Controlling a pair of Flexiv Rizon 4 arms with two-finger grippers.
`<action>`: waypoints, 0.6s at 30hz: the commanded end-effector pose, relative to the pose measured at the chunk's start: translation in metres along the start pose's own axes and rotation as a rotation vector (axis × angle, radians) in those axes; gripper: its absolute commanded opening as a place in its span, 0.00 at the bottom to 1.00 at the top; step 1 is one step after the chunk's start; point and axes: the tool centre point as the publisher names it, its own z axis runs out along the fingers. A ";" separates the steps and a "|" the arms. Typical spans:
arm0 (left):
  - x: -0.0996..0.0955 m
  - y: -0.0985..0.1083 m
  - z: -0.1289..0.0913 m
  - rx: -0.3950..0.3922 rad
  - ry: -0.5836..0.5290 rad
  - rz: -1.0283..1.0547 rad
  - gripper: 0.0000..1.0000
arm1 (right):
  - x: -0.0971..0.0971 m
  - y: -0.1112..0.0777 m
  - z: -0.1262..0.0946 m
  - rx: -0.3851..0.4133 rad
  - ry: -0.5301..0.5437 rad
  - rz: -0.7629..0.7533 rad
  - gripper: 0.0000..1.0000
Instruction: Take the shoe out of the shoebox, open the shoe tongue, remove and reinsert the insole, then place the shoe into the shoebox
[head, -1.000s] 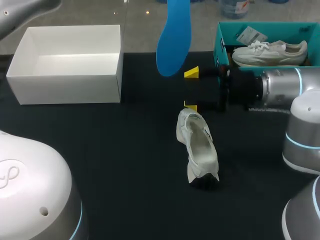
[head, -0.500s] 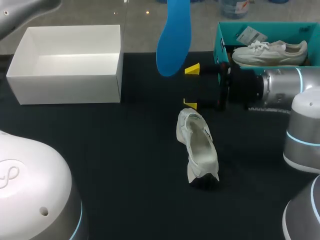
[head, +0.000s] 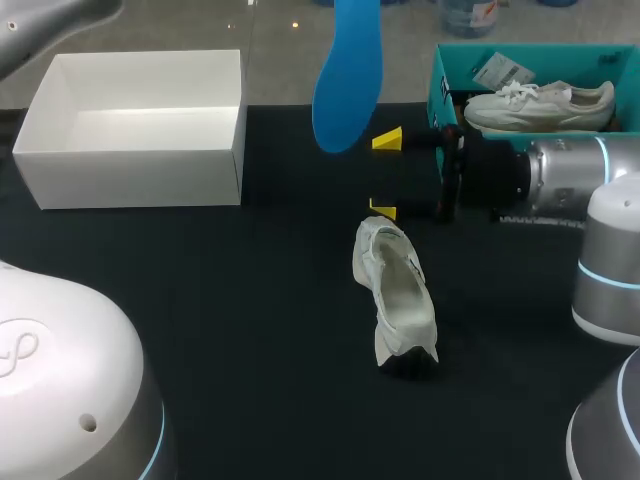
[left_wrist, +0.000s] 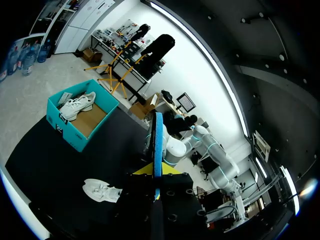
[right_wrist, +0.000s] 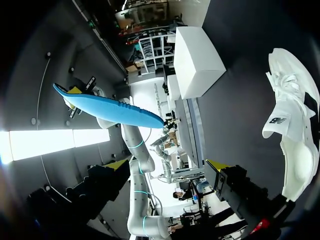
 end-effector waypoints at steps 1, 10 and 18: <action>0.000 0.001 0.000 0.000 0.000 0.001 0.00 | -0.001 0.000 0.002 -0.002 -0.002 0.000 1.00; 0.000 0.001 0.000 0.000 0.000 0.001 0.00 | -0.001 0.000 0.002 -0.002 -0.002 0.000 1.00; 0.003 0.010 -0.006 0.022 0.006 0.061 0.00 | -0.001 0.000 0.002 -0.002 -0.002 0.000 1.00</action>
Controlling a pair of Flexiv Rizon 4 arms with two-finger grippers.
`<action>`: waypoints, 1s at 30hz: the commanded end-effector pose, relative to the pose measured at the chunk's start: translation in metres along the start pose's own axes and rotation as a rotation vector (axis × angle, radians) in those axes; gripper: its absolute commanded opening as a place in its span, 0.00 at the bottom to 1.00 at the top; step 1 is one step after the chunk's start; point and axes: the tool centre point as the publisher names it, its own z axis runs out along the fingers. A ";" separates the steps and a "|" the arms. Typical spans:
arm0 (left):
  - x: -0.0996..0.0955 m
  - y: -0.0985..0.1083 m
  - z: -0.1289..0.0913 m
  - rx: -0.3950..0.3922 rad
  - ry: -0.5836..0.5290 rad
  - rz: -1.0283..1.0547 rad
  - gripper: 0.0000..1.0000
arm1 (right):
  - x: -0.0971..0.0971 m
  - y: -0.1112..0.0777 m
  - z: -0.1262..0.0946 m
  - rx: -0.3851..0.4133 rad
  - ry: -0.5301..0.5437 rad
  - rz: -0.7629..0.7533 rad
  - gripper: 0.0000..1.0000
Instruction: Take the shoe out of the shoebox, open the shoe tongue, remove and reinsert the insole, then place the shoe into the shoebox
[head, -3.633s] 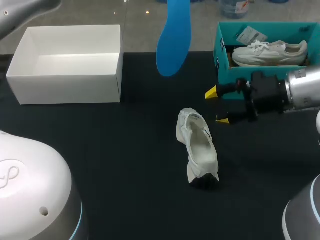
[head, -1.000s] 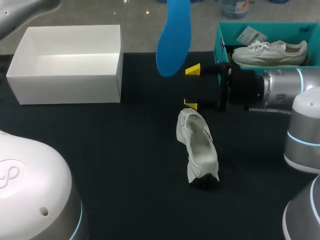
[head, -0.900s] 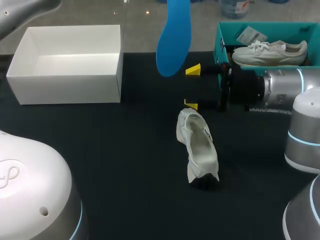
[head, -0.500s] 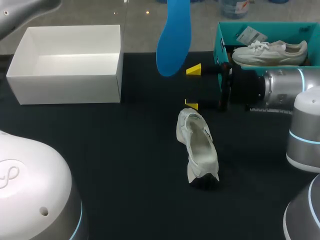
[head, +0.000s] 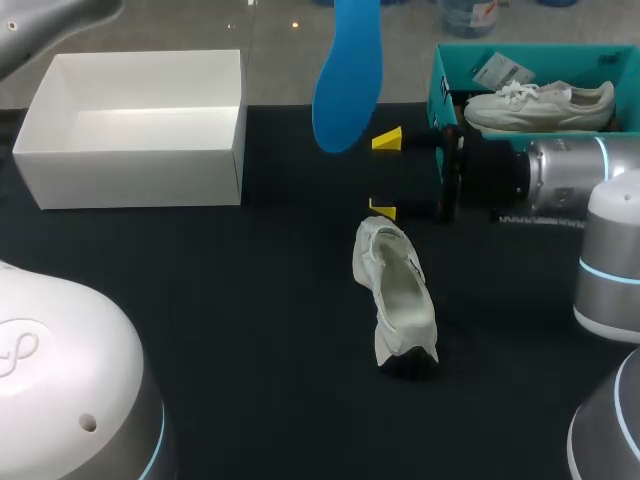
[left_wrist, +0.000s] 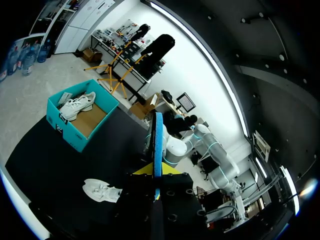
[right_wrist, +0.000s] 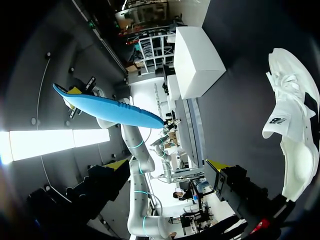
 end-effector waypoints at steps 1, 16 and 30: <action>0.003 0.014 -0.008 0.026 -0.016 0.077 0.00 | -0.001 -0.001 0.001 -0.002 -0.001 0.000 1.00; -0.002 0.098 -0.029 0.235 -0.069 0.366 0.00 | -0.001 -0.001 0.001 -0.002 -0.001 0.000 1.00; -0.002 0.157 -0.012 0.313 -0.044 0.339 0.00 | -0.001 -0.001 0.001 -0.002 -0.001 0.000 1.00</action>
